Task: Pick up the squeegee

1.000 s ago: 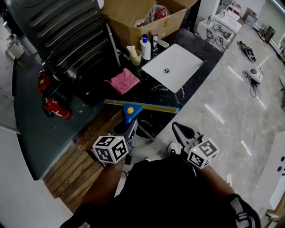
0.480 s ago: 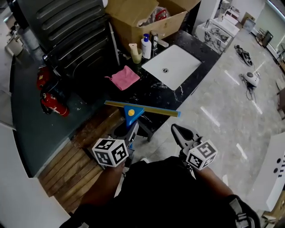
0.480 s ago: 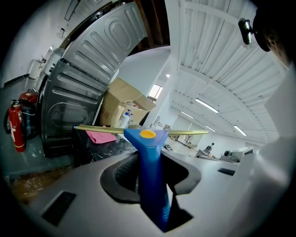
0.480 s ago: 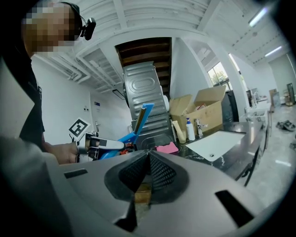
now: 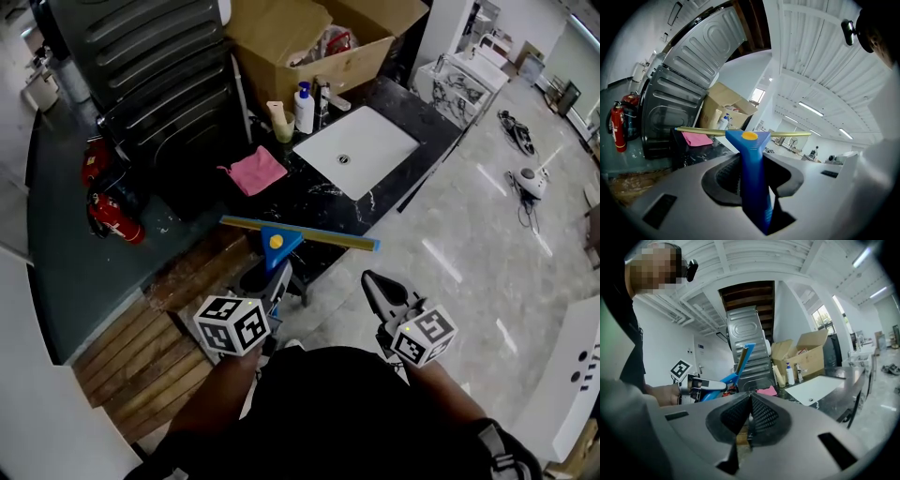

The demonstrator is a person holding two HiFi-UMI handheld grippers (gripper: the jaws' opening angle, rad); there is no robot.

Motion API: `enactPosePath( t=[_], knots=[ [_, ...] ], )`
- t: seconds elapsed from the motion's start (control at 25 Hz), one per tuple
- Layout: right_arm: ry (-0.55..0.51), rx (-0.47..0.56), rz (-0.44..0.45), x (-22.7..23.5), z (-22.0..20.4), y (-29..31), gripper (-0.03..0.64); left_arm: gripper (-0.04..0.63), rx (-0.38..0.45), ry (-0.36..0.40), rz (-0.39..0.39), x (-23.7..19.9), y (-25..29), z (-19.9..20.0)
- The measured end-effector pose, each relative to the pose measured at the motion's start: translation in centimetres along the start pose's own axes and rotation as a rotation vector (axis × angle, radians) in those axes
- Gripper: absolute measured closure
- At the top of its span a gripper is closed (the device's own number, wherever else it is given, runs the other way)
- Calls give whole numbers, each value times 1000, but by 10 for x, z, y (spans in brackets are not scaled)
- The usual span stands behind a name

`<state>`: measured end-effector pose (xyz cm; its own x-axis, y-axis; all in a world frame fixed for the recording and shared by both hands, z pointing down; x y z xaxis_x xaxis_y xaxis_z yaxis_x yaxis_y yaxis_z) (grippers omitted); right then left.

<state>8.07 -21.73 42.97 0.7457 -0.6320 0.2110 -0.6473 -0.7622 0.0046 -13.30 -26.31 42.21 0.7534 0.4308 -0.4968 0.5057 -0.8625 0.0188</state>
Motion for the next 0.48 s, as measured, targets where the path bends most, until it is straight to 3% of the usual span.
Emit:
enactPosePath(
  t=[0.48],
  knots=[
    [62, 13, 54, 21, 2, -53, 609, 456, -2, 27, 38, 59, -4, -28]
  ],
)
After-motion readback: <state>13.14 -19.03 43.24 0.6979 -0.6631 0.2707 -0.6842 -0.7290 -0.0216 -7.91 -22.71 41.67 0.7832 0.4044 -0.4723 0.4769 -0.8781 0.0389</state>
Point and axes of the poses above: the fingertips, and each gripper's own axes: y forward along the fingers, x to its right, z out of its top, the point moved 4 cm from there along -y, backward along the fingers, and after that the axes turned 12 degrees about x, right-handed, at the moved point
